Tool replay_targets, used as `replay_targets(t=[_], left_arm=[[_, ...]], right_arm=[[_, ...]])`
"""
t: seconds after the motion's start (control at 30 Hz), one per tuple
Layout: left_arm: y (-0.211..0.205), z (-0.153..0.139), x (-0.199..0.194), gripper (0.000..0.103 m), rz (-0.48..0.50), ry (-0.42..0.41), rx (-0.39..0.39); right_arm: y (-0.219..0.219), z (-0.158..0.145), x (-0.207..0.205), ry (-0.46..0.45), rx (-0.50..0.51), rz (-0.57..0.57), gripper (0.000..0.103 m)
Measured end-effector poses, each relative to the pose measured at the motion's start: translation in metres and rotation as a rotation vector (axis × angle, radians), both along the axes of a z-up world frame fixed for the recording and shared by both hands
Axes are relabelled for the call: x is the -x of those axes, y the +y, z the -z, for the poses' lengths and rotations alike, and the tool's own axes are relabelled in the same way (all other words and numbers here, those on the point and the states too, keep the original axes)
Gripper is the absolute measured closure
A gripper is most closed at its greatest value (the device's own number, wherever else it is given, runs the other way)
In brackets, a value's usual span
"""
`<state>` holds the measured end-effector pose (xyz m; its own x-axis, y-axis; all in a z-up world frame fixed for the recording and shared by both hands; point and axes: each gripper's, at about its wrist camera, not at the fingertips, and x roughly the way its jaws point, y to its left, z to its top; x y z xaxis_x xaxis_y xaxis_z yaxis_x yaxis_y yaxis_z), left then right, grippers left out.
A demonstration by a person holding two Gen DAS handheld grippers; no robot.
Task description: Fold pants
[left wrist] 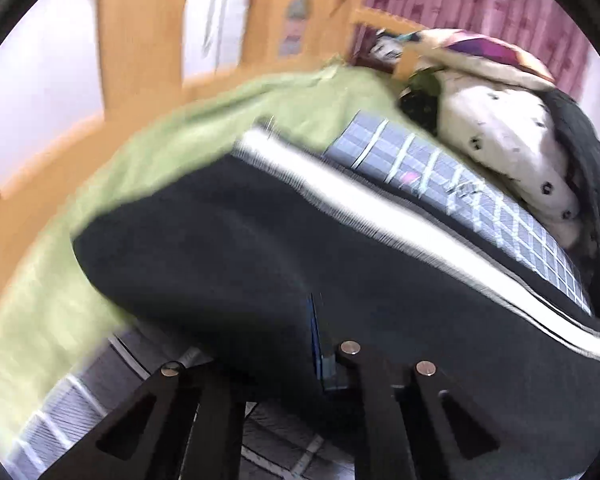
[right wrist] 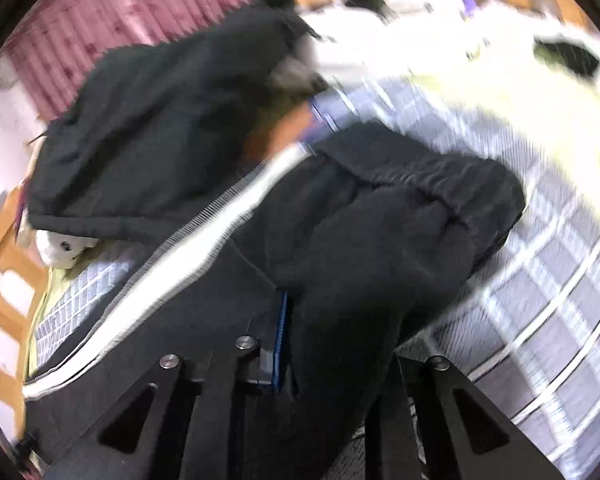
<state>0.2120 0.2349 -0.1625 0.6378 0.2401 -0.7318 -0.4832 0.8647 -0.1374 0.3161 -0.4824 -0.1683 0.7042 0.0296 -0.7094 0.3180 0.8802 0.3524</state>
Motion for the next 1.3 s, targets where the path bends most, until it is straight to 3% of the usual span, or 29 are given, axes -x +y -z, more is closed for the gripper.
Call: replay_targets(t=[0.13,0.27,0.37,0.47,0.57,0.67,0.73,0.77,0.83,0.93,1.0,1.03,1.07,1.1,1.2,1.3], left_arm=[[-0.022,-0.038,0.024,0.093,0.077,-0.044,-0.029],[-0.047,-0.042,0.064,0.092,0.165,-0.035,-0.020],[-0.064,-0.020,0.089,0.092,0.218,0.015,0.004],[-0.075,0.008,0.100,0.090,0.225,0.076,-0.048],[-0.072,0.025,0.104,0.085,0.206,0.088,-0.024],[-0.065,0.024,0.106,0.067,0.168,0.108,0.022],[-0.062,0.020,0.112,0.052,0.157,0.104,0.027],[-0.063,0.020,0.116,0.044,0.155,0.099,0.023],[-0.067,0.019,0.126,0.042,0.150,0.092,0.008],[-0.072,0.018,0.139,0.041,0.132,0.085,-0.003],[-0.071,0.016,0.147,0.039,0.117,0.064,0.011],[-0.068,0.015,0.150,0.037,0.108,0.053,0.026],[-0.064,0.015,0.151,0.036,0.098,0.044,0.044],[-0.060,0.015,0.151,0.036,0.085,0.039,0.065],[-0.050,0.017,0.149,0.036,0.051,0.036,0.100],[-0.044,0.023,0.144,0.036,0.023,0.046,0.110]], right_arm=[[-0.004,-0.055,0.028,-0.056,0.043,-0.052,0.089],[-0.027,-0.081,0.090,-0.062,0.081,-0.023,0.089],[-0.056,-0.074,0.143,-0.024,0.064,0.011,0.089],[-0.076,-0.038,0.177,0.056,0.018,0.012,0.087],[-0.079,0.001,0.192,0.103,-0.010,0.006,0.085],[-0.077,0.006,0.206,0.089,-0.001,0.002,0.073],[-0.077,0.000,0.219,0.070,0.018,0.021,0.053],[-0.078,-0.002,0.220,0.050,0.011,0.029,0.051],[-0.085,-0.003,0.221,0.025,-0.042,0.040,0.047],[-0.094,0.007,0.203,0.054,-0.076,0.090,0.037],[-0.096,0.011,0.189,0.067,-0.065,0.129,0.042],[-0.096,0.010,0.186,0.066,-0.043,0.148,0.067],[-0.097,0.007,0.182,0.066,0.000,0.171,0.077],[-0.101,-0.003,0.178,0.032,0.023,0.142,0.081],[-0.116,-0.032,0.176,-0.081,-0.032,0.091,0.083],[-0.109,-0.034,0.168,-0.016,0.024,0.057,0.078]])
